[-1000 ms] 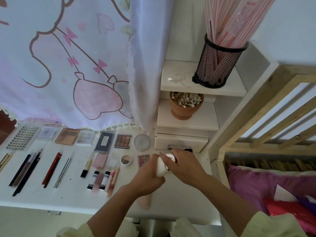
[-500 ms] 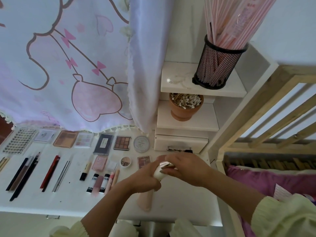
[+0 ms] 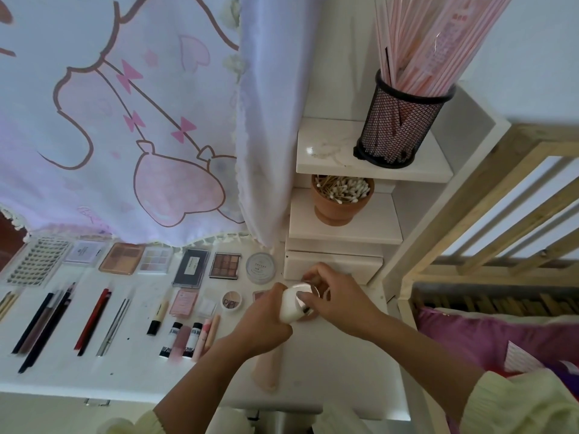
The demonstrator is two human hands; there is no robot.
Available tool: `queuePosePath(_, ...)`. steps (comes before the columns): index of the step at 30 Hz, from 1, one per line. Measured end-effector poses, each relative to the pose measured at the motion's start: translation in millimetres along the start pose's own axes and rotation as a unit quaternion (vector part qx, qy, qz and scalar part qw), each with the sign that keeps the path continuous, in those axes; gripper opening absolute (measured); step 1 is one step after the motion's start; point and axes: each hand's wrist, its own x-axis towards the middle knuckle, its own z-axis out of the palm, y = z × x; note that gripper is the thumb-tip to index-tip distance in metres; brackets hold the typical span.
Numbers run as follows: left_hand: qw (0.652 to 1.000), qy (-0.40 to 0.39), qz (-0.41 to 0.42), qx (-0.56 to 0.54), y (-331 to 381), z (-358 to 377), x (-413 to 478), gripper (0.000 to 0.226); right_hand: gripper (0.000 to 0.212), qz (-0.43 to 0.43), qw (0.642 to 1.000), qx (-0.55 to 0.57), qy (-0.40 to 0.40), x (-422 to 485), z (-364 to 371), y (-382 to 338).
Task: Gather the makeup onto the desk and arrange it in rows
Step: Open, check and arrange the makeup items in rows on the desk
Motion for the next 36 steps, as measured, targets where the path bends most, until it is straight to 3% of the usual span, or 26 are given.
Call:
queuePosePath(4, 1.0, 0.005, 0.002, -0.006, -4, 1, 1, 0.054, 0.025, 0.001, 1.0, 0.008, 0.018, -2, -2, 0)
queuePosePath(7, 1.0, 0.02, 0.005, 0.003, -5, 0, 2, 0.056, 0.052, 0.046, 0.997, 0.029, 0.049, -1, -1, -4)
queuePosePath(10, 0.998, 0.051, 0.015, 0.036, -3, 0, 2, 0.055, 0.061, 0.106, 0.989, 0.102, 0.0, 2, 1, -9)
queuePosePath(14, 0.994, 0.089, 0.02, 0.056, -1, 1, 2, 0.051, 0.055, 0.15, 0.97, 0.188, -0.022, 7, 3, -9)
queuePosePath(18, 0.994, 0.088, 0.014, 0.061, -5, -1, 3, 0.05, 0.027, 0.117, 0.975, 0.187, 0.002, 10, 1, -4)
queuePosePath(22, 0.995, 0.081, 0.009, 0.054, -8, 2, 3, 0.051, 0.028, 0.072, 0.991, 0.116, 0.011, 11, -1, -1)
queuePosePath(30, 0.998, 0.066, 0.001, 0.018, -13, 8, 5, 0.047, 0.023, 0.035, 0.992, 0.119, -0.021, 5, -5, -5)
queuePosePath(36, 0.997, 0.073, -0.002, 0.012, -15, 11, 3, 0.047, 0.02, 0.038, 0.979, 0.199, -0.006, 2, -2, -11)
